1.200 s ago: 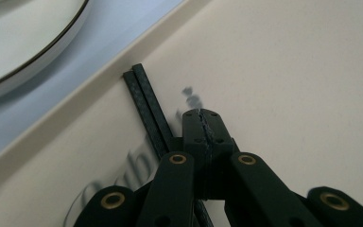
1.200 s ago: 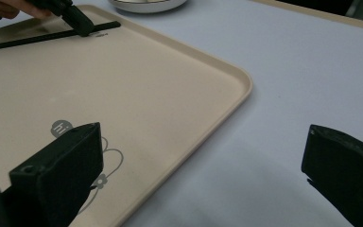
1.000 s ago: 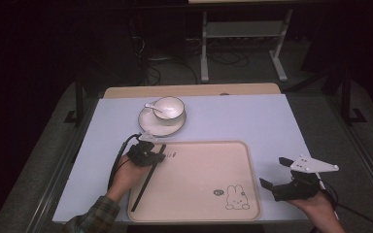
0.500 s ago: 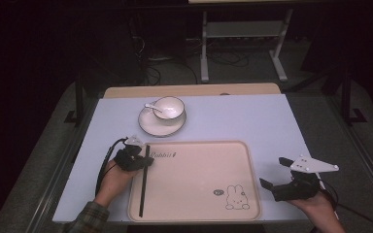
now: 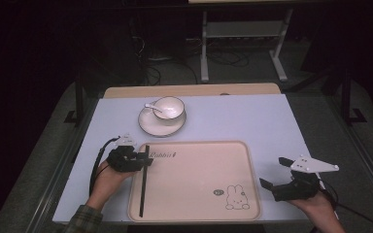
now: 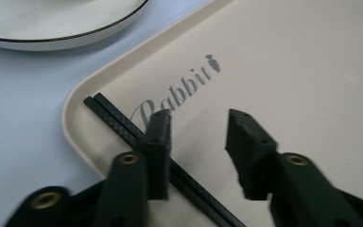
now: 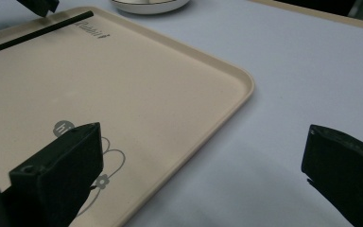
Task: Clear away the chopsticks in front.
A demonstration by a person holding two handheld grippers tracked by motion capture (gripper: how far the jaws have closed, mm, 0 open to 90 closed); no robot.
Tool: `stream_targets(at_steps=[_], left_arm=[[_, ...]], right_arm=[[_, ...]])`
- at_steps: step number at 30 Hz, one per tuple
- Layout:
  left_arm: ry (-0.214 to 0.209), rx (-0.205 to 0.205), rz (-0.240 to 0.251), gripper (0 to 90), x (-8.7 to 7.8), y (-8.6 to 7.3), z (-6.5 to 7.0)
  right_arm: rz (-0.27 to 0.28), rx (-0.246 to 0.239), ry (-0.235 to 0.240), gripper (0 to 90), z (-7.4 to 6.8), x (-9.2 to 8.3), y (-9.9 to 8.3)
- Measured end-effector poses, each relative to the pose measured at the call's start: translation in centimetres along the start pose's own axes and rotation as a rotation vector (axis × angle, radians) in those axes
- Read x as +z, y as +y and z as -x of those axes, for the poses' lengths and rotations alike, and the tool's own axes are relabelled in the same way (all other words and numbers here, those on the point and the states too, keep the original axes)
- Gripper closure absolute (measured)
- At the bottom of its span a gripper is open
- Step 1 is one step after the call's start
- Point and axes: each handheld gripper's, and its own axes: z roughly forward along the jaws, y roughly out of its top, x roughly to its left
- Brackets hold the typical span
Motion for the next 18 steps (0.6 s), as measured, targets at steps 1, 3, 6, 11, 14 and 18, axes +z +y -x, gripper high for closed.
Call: stream_targets(at_steps=[1,3,6,11,14,18], left_arm=[[-0.003,0.000,0.010,54.6,-0.3,-0.2,0.1],[-0.004,0.010,0.027,47.8,-1.0,-0.7,0.1],[0.005,0.011,0.046,37.6,-2.0,-1.5,0.3],[0.037,0.009,0.081,22.2,-3.2,-3.1,0.6],[0.051,0.011,0.099,15.8,-3.8,-4.1,0.8],[0.054,0.013,0.123,14.8,-4.5,-5.3,1.2]], right_arm=[[0.001,0.000,0.000,0.0,0.0,0.0,0.0],[0.001,-0.001,0.000,0.0,0.0,0.0,0.0],[-0.001,-0.002,0.000,0.0,-0.1,0.0,0.0],[0.001,-0.002,0.000,0.0,-0.1,0.0,0.0],[0.001,-0.003,0.000,0.0,-0.1,0.0,0.0],[0.001,-0.003,-0.001,0.0,-0.1,0.0,0.0]])
